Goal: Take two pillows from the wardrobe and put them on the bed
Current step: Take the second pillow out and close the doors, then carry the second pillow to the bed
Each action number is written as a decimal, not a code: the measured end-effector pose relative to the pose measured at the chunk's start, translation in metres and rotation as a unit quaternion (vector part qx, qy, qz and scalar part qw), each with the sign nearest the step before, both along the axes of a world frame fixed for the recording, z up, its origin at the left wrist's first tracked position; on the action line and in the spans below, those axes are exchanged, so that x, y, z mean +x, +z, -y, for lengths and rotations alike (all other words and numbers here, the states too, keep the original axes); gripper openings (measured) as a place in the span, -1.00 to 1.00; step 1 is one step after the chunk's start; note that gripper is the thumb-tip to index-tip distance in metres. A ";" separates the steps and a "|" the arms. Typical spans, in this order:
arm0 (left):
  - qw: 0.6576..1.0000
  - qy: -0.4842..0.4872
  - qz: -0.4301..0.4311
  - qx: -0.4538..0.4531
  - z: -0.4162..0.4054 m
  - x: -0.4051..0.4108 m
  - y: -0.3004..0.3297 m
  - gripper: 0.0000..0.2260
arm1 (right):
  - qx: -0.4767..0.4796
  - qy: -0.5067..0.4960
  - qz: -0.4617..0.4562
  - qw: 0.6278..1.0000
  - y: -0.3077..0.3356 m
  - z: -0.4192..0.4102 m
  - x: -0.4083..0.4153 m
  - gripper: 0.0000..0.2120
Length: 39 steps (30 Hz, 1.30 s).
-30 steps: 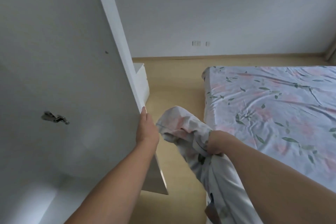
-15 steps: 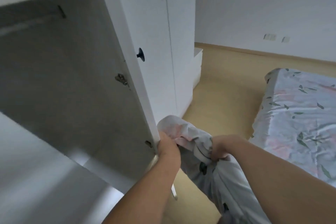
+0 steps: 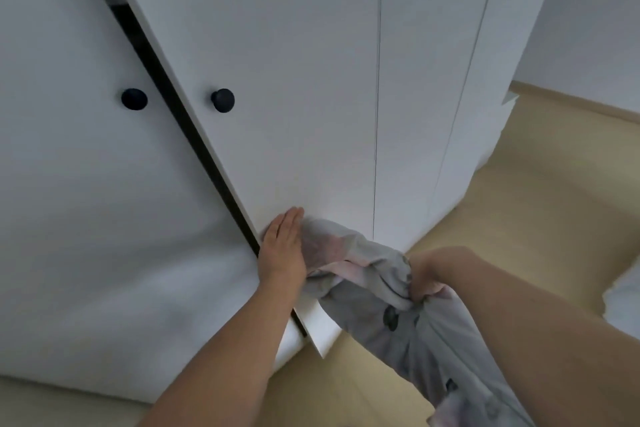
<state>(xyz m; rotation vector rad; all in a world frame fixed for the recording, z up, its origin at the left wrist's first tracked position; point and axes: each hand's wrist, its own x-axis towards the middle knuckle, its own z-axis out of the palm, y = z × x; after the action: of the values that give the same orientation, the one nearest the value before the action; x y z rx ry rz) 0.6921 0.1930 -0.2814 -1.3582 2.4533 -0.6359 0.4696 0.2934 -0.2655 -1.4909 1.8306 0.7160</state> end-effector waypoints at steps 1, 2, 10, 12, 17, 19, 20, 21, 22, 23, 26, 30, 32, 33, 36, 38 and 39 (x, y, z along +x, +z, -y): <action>1.000 -0.020 0.017 -0.003 0.005 0.005 -0.001 -0.42 | 0.008 0.011 0.002 1.000 0.001 0.009 0.004 -0.54; 0.999 -0.023 0.039 -0.005 0.007 0.008 -0.003 -0.42 | 0.016 0.020 0.000 1.000 0.002 0.016 0.008 -0.56; 1.000 -0.005 0.026 -0.005 0.038 0.015 -0.005 -0.44 | 0.021 0.026 -0.017 0.999 -0.002 0.053 0.020 -0.55; 1.000 -0.009 0.025 -0.007 0.047 0.018 -0.006 -0.45 | 0.015 0.009 -0.009 1.000 -0.003 0.061 0.020 -0.55; 1.000 -0.019 -0.003 0.002 0.072 0.025 -0.006 -0.46 | 0.010 0.013 -0.018 1.000 -0.006 0.081 0.022 -0.54; 1.000 -0.023 -0.016 0.010 0.079 0.027 -0.007 -0.46 | 0.008 0.016 -0.020 1.000 -0.008 0.086 0.022 -0.57; 0.999 -0.026 -0.017 0.012 0.081 0.028 -0.008 -0.45 | 0.007 0.015 -0.019 1.000 -0.009 0.088 0.022 -0.58; 0.999 -0.027 -0.014 0.014 0.081 0.029 -0.009 -0.45 | 0.006 0.014 -0.017 1.000 -0.009 0.090 0.022 -0.60; 0.999 -0.028 -0.012 0.015 0.081 0.029 -0.010 -0.44 | 0.003 0.013 -0.017 1.000 -0.010 0.091 0.021 -0.61; 0.999 -0.027 -0.012 0.021 0.081 0.028 -0.010 -0.44 | 0.001 0.014 -0.018 1.000 -0.010 0.092 0.021 -0.61; 0.996 -0.023 -0.060 0.063 0.074 0.020 -0.005 -0.43 | 0.000 0.015 -0.023 1.000 -0.009 0.092 0.018 -0.61; 0.946 -0.081 -0.267 0.167 0.070 0.007 0.008 -0.46 | -0.004 -0.002 -0.021 1.000 -0.003 0.085 0.007 -0.61; 0.920 -0.178 -0.283 0.207 0.066 -0.001 0.013 -0.49 | -0.011 -0.019 -0.019 1.000 0.003 0.079 -0.003 -0.61; 0.911 -0.219 -0.266 0.228 0.062 -0.009 0.016 -0.46 | -0.015 -0.029 -0.017 0.999 0.006 0.075 -0.008 -0.62; 0.903 -0.274 -0.193 0.269 0.043 -0.051 0.021 -0.26 | -0.033 -0.065 -0.005 0.997 0.019 0.062 -0.029 -0.62; 0.911 -0.295 -0.138 0.252 0.027 -0.087 0.025 -0.19 | -0.047 -0.087 0.004 0.995 0.030 0.049 -0.048 -0.62; 0.914 -0.305 -0.120 0.238 0.019 -0.105 0.028 -0.21 | -0.054 -0.100 0.006 0.994 0.035 0.041 -0.059 -0.63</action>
<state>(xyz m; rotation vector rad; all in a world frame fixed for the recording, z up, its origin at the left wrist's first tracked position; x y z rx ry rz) 0.5874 0.1736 -0.2531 -0.4979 2.9708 0.0496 0.4107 0.2520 -0.2303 -1.3504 2.0019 0.5178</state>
